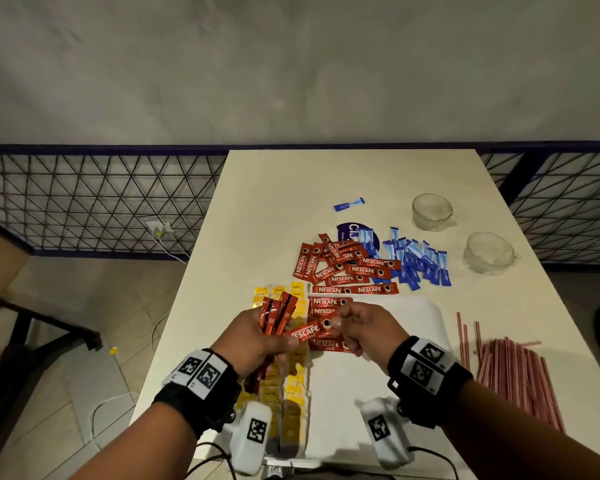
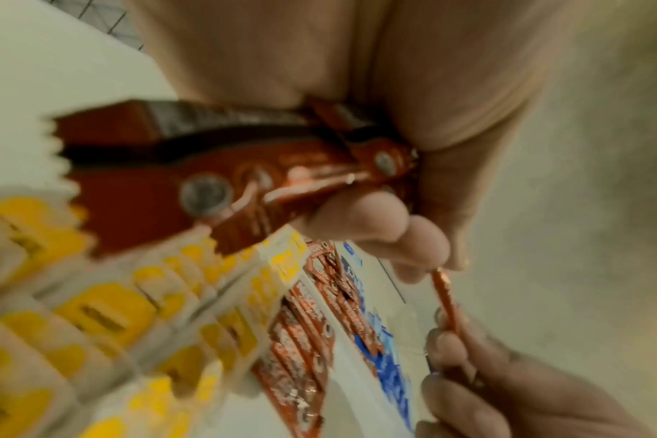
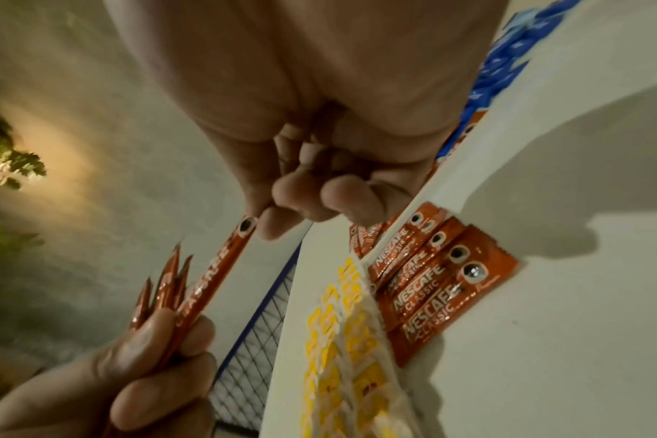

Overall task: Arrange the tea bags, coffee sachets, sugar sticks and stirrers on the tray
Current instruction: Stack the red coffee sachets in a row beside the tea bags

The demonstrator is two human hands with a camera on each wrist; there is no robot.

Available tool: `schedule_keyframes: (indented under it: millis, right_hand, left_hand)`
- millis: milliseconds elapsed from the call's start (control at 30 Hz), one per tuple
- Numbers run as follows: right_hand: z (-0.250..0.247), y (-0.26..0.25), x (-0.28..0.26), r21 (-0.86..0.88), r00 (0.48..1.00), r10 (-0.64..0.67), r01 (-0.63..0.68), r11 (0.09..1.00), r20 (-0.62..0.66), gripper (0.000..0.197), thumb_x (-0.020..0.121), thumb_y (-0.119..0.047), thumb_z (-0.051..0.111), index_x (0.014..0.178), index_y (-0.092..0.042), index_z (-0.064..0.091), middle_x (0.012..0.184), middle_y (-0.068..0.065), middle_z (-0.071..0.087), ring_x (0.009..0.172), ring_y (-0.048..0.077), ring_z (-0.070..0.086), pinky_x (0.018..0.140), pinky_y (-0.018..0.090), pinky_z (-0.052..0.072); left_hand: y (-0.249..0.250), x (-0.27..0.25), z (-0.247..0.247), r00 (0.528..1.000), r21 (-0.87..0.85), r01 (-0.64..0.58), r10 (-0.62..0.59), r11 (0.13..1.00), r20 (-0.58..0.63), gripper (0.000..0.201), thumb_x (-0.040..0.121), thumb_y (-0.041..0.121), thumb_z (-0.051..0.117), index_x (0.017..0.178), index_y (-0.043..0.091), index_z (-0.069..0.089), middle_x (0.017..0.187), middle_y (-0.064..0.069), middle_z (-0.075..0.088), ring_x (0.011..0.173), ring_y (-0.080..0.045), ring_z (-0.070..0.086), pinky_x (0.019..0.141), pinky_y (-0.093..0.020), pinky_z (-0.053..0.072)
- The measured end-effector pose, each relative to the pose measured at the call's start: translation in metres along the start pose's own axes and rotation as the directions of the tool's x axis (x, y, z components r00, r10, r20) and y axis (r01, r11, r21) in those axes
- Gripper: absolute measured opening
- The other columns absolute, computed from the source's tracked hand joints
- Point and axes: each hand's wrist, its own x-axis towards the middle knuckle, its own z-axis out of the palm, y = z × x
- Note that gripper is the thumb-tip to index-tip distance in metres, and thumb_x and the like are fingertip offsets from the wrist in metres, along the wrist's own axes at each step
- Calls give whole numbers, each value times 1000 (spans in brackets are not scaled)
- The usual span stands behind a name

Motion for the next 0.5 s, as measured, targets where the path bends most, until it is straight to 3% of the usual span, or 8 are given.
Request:
schedule_keyframes:
  millis: [133,367,500]
  right_hand:
    - [-9,7,-3,123,998,61,-57,991,-26,10,89,-9,64,80,-10,61,68,7,65,44,12,40,44,23,34]
    - [-47,54,-7,44,953,274,-271,962,-132,5,87,-8,65,85,-4,68,67,13,52,44,13,32,45,22,28]
    - [-44,78,-6,-38,910,379,-390,920,-166,8,84,1,63,81,-3,69,50,5,47,38,13,28,42,21,26]
  left_hand:
    - [2,5,9,1000,-48,-4,4,999,-6,25,81,2,73,101,7,59,54,-2,60,45,-16,51,45,-26,43]
    - [-9,5,-2,997,86,14,-8,996,-72,22,83,10,74,98,4,59,51,-4,56,40,-15,49,43,-26,43]
    - [-15,-2,-7,997,111,4,4,994,-73,15,83,8,74,85,11,59,49,-1,57,38,-12,49,41,-23,43]
